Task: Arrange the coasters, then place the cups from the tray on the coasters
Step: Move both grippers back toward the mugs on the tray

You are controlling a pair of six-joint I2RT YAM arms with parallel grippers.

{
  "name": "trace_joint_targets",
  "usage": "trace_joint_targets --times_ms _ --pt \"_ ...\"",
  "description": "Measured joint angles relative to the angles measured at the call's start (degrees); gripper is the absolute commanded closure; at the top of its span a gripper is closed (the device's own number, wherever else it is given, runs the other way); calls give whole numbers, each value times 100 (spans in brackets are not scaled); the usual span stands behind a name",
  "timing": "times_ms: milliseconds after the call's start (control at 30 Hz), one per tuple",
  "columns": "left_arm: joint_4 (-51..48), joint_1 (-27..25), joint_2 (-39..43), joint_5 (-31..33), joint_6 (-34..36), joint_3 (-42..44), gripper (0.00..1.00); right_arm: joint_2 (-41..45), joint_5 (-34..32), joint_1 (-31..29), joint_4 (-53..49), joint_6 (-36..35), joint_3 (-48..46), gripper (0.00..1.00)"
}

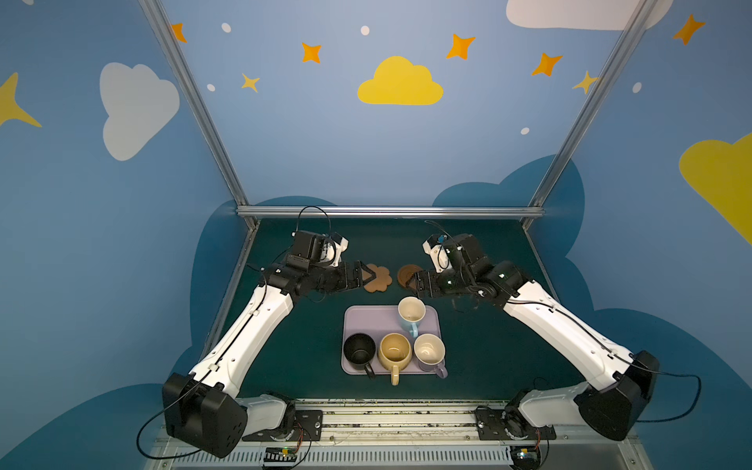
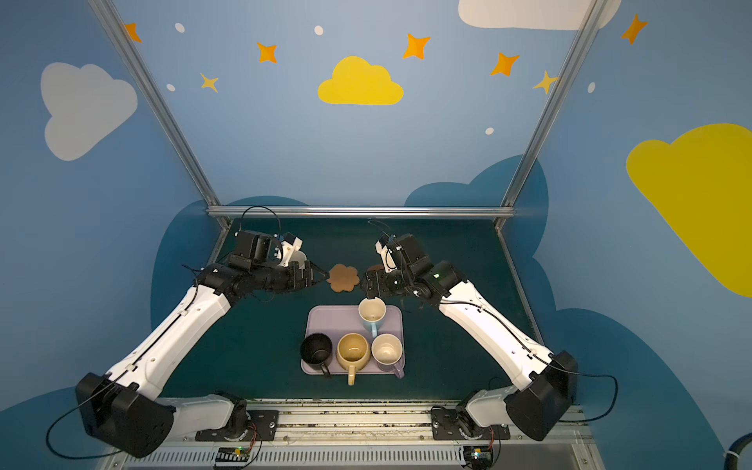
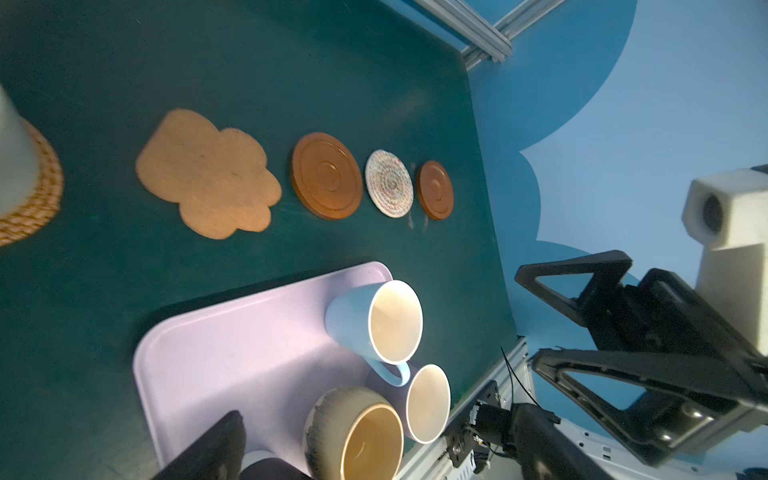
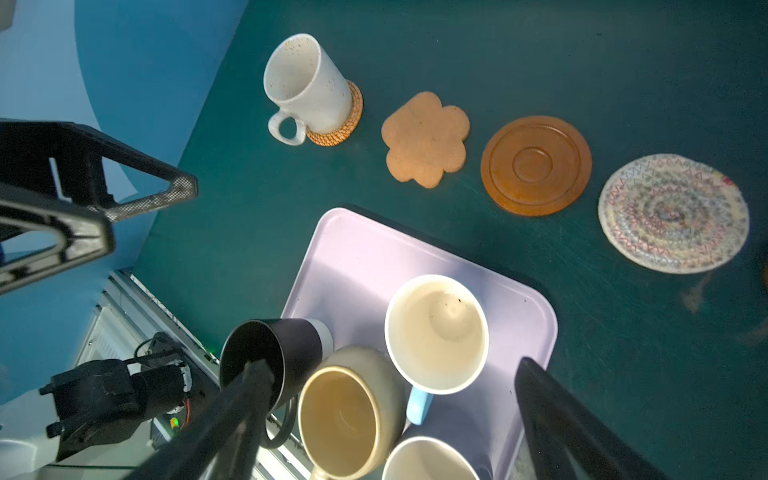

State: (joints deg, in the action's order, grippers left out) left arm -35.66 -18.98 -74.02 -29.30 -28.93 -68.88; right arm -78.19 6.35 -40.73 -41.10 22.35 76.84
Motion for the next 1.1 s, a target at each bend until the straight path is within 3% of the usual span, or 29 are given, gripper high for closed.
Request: trace_joint_targets --times_ms 367,1100 --pt "636 -807 11 -439 -505 511 1 529 13 -37 -122 114 -719 8" --pt "1064 -1045 -114 -308 -975 1215 0 334 -321 -636 201 883 -1703 8"
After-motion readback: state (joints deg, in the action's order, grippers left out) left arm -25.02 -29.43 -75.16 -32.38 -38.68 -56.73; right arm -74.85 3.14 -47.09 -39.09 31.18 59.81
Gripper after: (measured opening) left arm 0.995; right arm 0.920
